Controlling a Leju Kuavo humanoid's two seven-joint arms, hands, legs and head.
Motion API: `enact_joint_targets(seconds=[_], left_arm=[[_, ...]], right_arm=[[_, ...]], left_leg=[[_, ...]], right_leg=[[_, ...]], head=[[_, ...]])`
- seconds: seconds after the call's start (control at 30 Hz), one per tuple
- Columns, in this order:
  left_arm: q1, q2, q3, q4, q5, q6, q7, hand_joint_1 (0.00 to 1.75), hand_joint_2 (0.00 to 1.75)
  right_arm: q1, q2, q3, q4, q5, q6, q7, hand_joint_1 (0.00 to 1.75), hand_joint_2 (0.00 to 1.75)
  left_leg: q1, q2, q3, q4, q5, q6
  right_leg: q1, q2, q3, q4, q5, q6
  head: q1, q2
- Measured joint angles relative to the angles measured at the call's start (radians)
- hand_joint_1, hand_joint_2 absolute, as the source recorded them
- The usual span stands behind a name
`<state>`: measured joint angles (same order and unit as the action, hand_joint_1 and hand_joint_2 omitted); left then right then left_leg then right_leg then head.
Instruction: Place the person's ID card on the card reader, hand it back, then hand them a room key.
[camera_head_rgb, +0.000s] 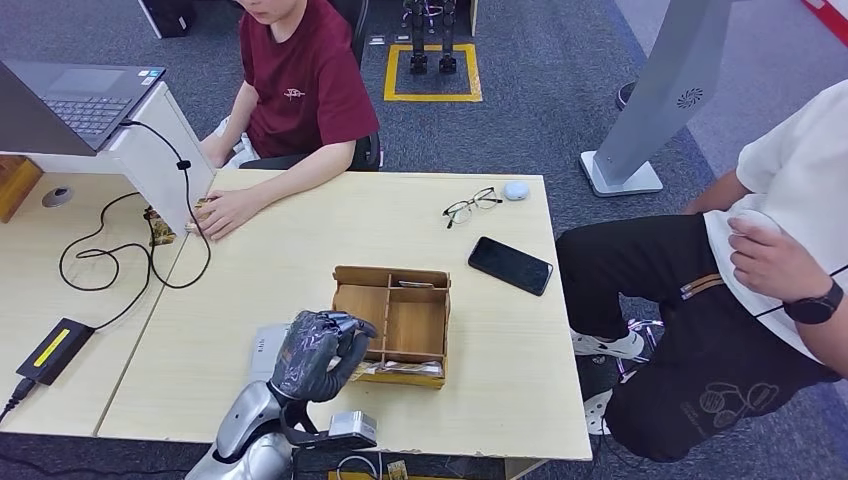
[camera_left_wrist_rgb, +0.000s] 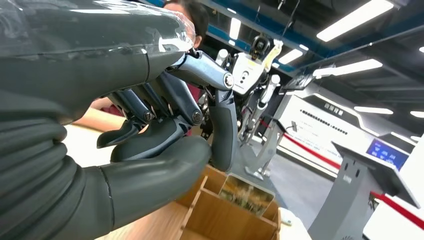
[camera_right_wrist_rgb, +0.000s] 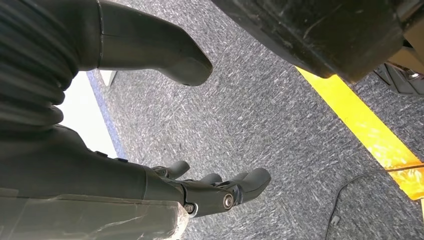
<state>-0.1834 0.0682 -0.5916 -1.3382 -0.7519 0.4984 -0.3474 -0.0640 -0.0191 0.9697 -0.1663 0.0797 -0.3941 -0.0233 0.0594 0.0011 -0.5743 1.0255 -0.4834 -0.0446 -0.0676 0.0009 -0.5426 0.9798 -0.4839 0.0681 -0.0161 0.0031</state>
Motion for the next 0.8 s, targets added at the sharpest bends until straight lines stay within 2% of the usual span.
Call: enact_joint_targets(seconds=[0.07, 0.17, 0.2, 0.47, 0.8], left_arm=[[0.003, 0.003, 0.002, -0.014, 0.002, 0.001, -0.001, 1.7, 1.75], [0.005, 0.007, 0.004, -0.035, 0.0, 0.006, -0.001, 0.39, 1.75], [0.006, 0.008, 0.005, -0.04, -0.003, 0.007, 0.001, 0.0, 1.75], [0.006, 0.016, 0.015, -0.044, -0.082, 0.024, 0.054, 0.0, 1.75], [0.02, 0.024, 0.017, -0.04, -0.073, 0.005, 0.051, 0.0, 1.75]], right_arm=[[0.0, 0.0, 0.0, 0.0, 0.0, 0.0, 0.0, 0.0, 1.75], [0.001, 0.0, 0.0, 0.0, 0.0, -0.002, 0.0, 0.0, 1.75], [0.001, 0.0, 0.0, 0.0, 0.0, -0.002, 0.0, 0.0, 1.75], [0.001, 0.0, -0.002, 0.0, 0.0, -0.002, 0.0, 0.0, 1.75], [0.001, 0.0, -0.002, 0.0, 0.0, -0.002, 0.003, 0.0, 1.75]], left_leg=[[0.0, 0.0, 0.0, 0.0, 0.0, 0.0], [0.0, 0.0, 0.0, 0.0, 0.0, 0.0], [0.0, 0.0, 0.0, 0.0, 0.0, 0.0], [0.0, 0.0, 0.0, 0.0, 0.0, 0.0], [0.0, 0.0, 0.0, 0.0, 0.0, 0.0]], right_leg=[[0.0, 0.0, 0.0, 0.0, 0.0, 0.0], [0.0, 0.0, 0.0, 0.0, 0.0, 0.0], [0.0, 0.0, 0.0, 0.0, 0.0, 0.0], [0.0, 0.0, 0.0, 0.0, 0.0, 0.0], [0.0, 0.0, 0.0, 0.0, 0.0, 0.0]], head=[[0.0, 0.0], [0.0, 0.0], [0.0, 0.0], [0.0, 0.0], [0.0, 0.0]])
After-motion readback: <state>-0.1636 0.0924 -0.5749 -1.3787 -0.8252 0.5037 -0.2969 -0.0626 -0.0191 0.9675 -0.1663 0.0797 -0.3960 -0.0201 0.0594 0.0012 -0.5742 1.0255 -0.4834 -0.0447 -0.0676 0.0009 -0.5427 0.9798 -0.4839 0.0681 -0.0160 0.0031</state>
